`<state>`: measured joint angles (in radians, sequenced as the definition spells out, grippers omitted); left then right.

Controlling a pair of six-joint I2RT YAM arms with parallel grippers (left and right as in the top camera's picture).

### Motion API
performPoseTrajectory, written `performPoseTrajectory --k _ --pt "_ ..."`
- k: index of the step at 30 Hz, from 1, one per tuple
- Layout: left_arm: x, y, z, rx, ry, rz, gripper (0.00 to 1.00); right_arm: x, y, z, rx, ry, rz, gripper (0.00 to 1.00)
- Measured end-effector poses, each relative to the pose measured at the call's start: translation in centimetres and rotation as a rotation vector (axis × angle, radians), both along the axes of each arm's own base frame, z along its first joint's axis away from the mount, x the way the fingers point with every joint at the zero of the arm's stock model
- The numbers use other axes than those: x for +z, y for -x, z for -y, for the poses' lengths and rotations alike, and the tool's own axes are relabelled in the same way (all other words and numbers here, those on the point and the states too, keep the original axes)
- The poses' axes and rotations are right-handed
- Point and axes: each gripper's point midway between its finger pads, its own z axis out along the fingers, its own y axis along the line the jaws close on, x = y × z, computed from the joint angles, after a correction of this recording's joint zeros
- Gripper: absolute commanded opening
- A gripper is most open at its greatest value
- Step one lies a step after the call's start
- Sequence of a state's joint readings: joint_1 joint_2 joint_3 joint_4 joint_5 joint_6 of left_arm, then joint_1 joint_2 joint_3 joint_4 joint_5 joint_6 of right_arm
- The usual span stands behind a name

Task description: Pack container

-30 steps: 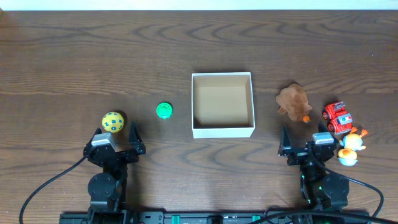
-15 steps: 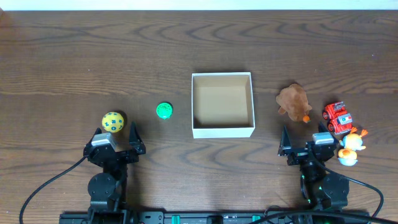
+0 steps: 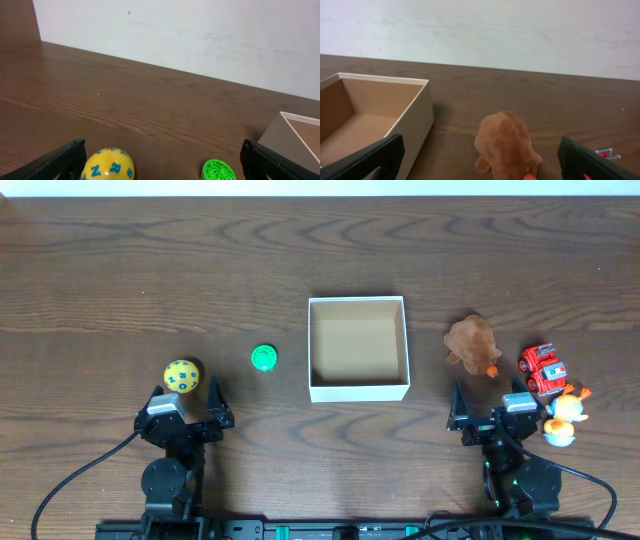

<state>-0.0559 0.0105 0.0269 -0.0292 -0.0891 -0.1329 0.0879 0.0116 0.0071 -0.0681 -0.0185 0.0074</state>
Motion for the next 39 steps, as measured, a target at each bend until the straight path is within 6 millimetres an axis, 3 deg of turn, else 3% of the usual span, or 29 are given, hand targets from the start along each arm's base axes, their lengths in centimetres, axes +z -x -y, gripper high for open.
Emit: performPoseTrajectory --k 25,31,39 --pt "0.0 0.0 0.0 0.0 0.0 0.0 0.98 0.0 0.0 0.0 0.0 0.0 0.001 0.99" --pt "0.0 0.0 0.1 -0.006 0.001 -0.001 0.98 1.1 0.0 -0.2 0.009 -0.045 0.039 0.99" --pt "-0.5 0.6 0.6 -0.035 0.016 -0.127 0.98 0.6 0.2 -0.2 0.001 -0.12 -0.047 0.99"
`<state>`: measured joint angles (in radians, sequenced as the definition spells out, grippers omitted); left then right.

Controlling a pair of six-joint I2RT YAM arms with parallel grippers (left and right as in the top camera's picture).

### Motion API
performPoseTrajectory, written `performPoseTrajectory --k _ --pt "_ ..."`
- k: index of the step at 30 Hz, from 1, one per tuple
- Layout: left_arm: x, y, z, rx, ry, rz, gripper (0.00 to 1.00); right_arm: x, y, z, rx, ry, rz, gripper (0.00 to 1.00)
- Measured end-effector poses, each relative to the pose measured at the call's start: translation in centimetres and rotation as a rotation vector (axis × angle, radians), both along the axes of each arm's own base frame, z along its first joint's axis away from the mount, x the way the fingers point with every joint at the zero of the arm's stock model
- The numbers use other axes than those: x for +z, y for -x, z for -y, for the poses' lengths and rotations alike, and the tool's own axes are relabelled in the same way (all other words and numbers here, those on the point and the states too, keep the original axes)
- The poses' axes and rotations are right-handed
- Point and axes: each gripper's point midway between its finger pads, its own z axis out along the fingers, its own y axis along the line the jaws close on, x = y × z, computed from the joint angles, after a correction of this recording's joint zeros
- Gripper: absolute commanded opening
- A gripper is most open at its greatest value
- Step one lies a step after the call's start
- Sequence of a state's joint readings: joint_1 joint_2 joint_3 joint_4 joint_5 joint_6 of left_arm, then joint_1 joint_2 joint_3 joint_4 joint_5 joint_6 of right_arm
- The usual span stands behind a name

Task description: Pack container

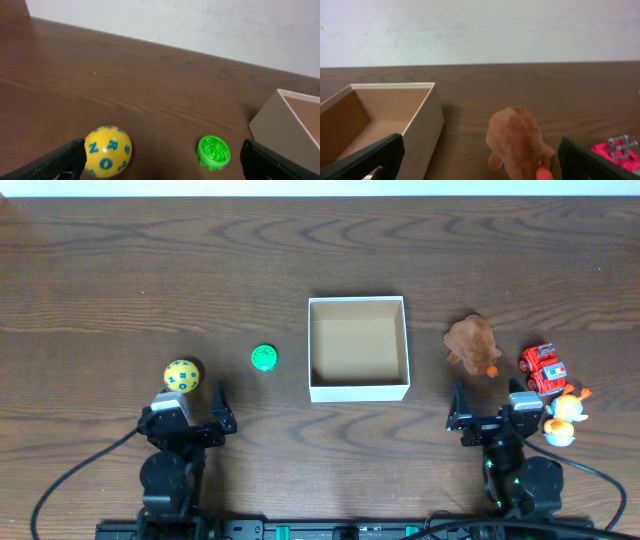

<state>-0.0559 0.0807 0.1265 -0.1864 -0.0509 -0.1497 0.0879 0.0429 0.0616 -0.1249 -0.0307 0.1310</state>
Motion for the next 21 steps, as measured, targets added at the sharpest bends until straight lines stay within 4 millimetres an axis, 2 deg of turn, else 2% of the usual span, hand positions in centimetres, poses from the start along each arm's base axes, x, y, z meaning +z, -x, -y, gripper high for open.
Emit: performPoseTrajectory --k 2,5,8,14,18,21 --pt "1.5 0.2 0.0 0.0 0.001 -0.032 0.98 1.3 0.1 0.0 -0.003 -0.009 -0.016 0.99" --pt "4.9 0.3 0.0 0.0 0.003 -0.069 0.98 4.3 0.0 0.1 -0.007 -0.014 -0.043 0.99" --pt "7.4 0.0 0.0 0.0 0.0 -0.152 0.98 6.4 -0.6 0.3 -0.017 -0.007 -0.122 0.99" --pt "8.6 -0.6 0.1 -0.002 -0.012 -0.382 0.98 7.9 -3.2 1.4 -0.053 0.046 -0.432 0.99" --pt "9.2 -1.0 0.2 -0.005 -0.014 -0.475 0.98 8.5 -4.7 3.5 -0.084 0.063 -0.686 0.99" --pt "8.9 -1.3 0.2 -0.005 -0.016 -0.508 0.98 9.1 -5.6 6.0 -0.121 0.051 -0.841 0.99"
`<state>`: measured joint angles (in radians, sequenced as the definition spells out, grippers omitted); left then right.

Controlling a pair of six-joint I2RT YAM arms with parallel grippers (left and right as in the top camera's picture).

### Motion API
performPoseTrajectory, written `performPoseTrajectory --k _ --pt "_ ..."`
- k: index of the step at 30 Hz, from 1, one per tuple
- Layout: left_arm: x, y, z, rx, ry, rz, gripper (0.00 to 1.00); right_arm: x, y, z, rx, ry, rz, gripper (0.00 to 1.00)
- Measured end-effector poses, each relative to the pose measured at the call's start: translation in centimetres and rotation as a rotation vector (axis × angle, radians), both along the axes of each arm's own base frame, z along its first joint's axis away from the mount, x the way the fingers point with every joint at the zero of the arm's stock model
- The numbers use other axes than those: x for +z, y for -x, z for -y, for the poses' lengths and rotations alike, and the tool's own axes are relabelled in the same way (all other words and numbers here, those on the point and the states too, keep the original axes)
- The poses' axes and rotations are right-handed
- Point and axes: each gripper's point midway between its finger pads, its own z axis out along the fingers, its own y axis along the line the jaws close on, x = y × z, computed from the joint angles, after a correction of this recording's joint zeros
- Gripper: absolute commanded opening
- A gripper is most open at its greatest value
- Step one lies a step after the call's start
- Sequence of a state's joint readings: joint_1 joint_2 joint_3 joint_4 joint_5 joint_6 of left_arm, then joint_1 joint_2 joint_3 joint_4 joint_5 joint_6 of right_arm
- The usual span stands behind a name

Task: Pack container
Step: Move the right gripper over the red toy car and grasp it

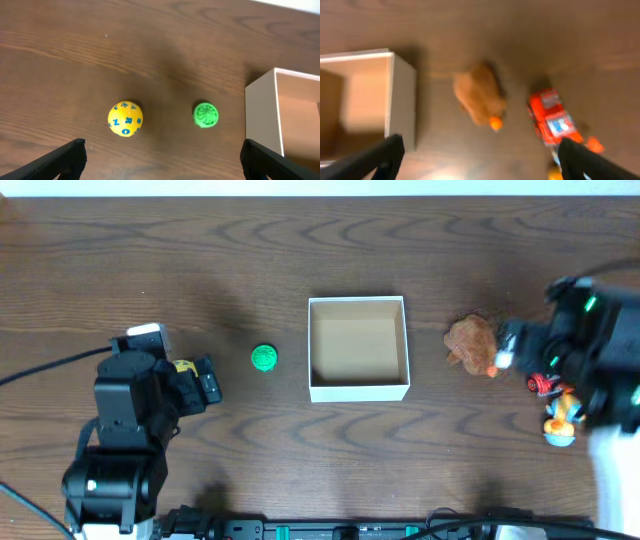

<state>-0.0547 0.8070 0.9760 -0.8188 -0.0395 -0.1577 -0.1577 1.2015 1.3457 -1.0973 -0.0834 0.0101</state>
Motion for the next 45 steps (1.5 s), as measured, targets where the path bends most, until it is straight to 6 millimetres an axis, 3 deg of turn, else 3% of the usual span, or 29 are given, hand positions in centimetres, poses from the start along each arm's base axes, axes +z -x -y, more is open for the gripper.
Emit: performPoseTrajectory --k 5,8,11,24,31,39,45 --pt "-0.6 0.0 0.1 -0.003 0.001 -0.032 0.98 -1.2 -0.9 4.4 -0.044 0.013 -0.2 0.99" --pt "-0.6 0.1 0.1 -0.003 0.001 -0.031 0.98 -3.7 -1.5 6.7 -0.054 0.029 -0.29 0.99" --pt "-0.6 0.1 0.1 -0.003 0.001 -0.031 0.98 -6.1 -1.8 7.8 -0.018 0.038 -0.369 0.99" --pt "-0.6 0.0 0.1 -0.004 0.003 -0.03 0.98 -14.2 -4.1 9.7 0.153 0.052 -0.541 0.99" --pt "-0.6 0.0 0.1 -0.005 0.003 -0.027 0.98 -18.6 -3.6 10.5 0.149 0.014 -0.611 0.96" --pt "-0.6 0.0 0.1 -0.005 0.003 -0.027 0.98 -20.8 -2.9 11.0 0.132 -0.008 -0.64 0.87" --pt "-0.6 0.0 0.1 -0.005 0.003 -0.027 0.98 -21.6 -2.3 10.9 0.124 -0.02 -0.659 0.69"
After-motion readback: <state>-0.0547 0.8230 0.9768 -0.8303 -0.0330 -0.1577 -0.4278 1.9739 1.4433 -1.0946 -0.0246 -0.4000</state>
